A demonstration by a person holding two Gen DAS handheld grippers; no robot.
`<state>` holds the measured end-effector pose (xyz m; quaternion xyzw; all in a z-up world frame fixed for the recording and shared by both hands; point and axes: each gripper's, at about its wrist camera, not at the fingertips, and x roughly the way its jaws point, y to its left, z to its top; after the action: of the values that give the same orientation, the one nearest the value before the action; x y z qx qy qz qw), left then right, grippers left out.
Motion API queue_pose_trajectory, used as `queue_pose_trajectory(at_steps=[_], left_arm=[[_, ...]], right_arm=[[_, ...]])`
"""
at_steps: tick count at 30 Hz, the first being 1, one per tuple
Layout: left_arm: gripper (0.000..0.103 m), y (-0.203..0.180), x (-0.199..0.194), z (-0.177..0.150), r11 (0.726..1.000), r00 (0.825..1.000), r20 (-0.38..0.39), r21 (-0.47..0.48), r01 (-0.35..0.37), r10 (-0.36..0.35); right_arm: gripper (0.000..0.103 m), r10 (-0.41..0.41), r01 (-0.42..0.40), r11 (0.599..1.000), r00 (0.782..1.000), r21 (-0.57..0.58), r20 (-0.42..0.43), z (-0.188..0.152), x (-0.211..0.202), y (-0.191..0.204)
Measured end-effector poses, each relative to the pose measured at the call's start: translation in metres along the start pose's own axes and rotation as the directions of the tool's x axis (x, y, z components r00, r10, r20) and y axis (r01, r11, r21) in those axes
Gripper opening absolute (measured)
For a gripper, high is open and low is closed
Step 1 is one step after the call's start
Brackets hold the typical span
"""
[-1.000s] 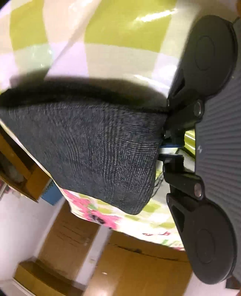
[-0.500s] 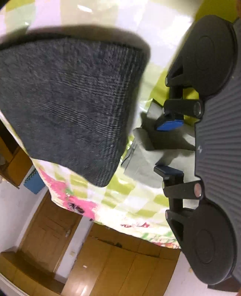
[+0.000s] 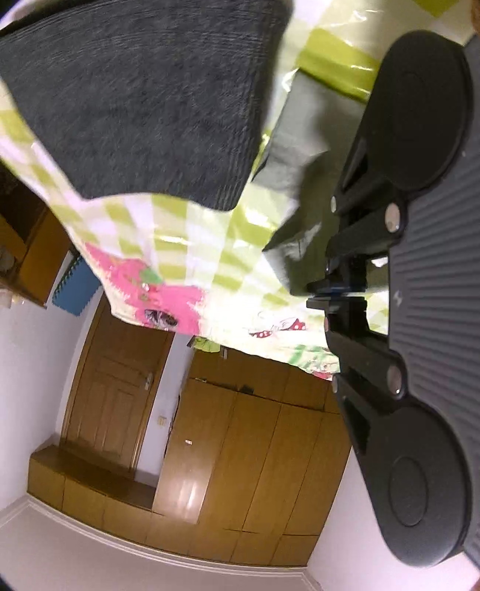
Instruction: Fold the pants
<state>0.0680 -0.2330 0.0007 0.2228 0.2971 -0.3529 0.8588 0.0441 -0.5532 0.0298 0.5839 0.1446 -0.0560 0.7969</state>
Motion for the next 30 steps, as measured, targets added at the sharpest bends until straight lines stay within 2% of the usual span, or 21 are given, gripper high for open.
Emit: queue_pose_trajectory(at_steps=[1,3,4,7,8,12,14,16,18,20,21,22,24,27,30], left_arm=[[0.064,-0.001,0.003,0.000,0.999,1.000,-0.007,0.018,-0.029,0.030],[0.040,0.003,0.005,0.000,0.999,0.999,-0.031,0.016,-0.033,0.034],[0.038,0.007,0.004,-0.002,1.000,0.999,-0.046,0.005,-0.017,0.017],[0.037,0.014,0.000,-0.009,1.000,0.998,-0.067,0.002,-0.011,0.012],[0.037,0.015,0.000,-0.012,1.000,0.997,-0.071,0.007,-0.013,0.013],[0.037,0.018,0.001,-0.015,1.000,0.996,-0.085,-0.010,-0.005,0.005],[0.037,0.018,0.000,-0.013,1.000,0.997,-0.080,-0.018,-0.002,0.001],[0.037,0.018,0.000,-0.011,1.000,0.997,-0.071,-0.028,0.005,-0.007],[0.037,0.018,0.001,-0.011,0.999,0.998,-0.068,-0.031,0.011,-0.014],[0.037,0.017,0.003,-0.011,0.999,0.997,-0.072,-0.031,0.014,-0.016],[0.037,0.016,0.003,-0.011,0.999,0.997,-0.071,-0.032,0.016,-0.018],[0.037,0.017,0.003,-0.011,0.999,0.997,-0.068,-0.034,0.018,-0.020],[0.037,0.019,0.000,-0.011,0.999,0.998,-0.064,-0.039,0.021,-0.023],[0.038,0.023,-0.002,-0.012,0.999,0.998,-0.061,-0.045,0.016,-0.018],[0.038,0.027,-0.002,-0.013,0.998,0.998,-0.065,-0.058,0.011,-0.014]], right_arm=[[0.004,-0.006,0.006,1.000,1.000,-0.014,0.004,0.000,-0.003,0.001],[0.004,-0.042,0.042,0.998,0.999,-0.037,-0.002,-0.001,-0.004,-0.005],[0.004,-0.073,0.072,0.997,0.997,-0.037,-0.014,-0.004,-0.006,-0.014],[0.008,-0.169,0.163,0.983,0.983,-0.089,-0.069,-0.012,0.002,-0.035],[0.008,-0.197,0.191,0.979,0.976,-0.074,-0.090,-0.015,0.005,-0.045],[0.011,-0.214,0.219,0.976,0.968,0.022,-0.135,-0.017,0.020,-0.072],[0.020,-0.188,0.199,0.977,0.974,0.081,-0.125,-0.015,0.026,-0.076],[0.043,-0.157,0.171,0.978,0.981,0.121,-0.114,-0.013,0.030,-0.076],[0.045,-0.139,0.152,0.980,0.984,0.125,-0.108,-0.011,0.037,-0.071],[0.044,-0.184,0.192,0.977,0.979,0.093,-0.085,-0.009,0.043,-0.064],[0.028,-0.207,0.213,0.974,0.976,0.076,-0.071,-0.007,0.046,-0.060],[0.005,-0.206,0.210,0.976,0.977,0.057,-0.059,-0.004,0.046,-0.053],[0.004,-0.162,0.163,0.986,0.986,0.015,-0.038,-0.002,0.043,-0.037],[0.004,-0.062,0.062,0.991,0.998,-0.117,0.000,-0.008,0.026,0.002],[0.004,0.011,-0.010,0.991,1.000,-0.133,0.006,-0.019,0.003,0.008]])
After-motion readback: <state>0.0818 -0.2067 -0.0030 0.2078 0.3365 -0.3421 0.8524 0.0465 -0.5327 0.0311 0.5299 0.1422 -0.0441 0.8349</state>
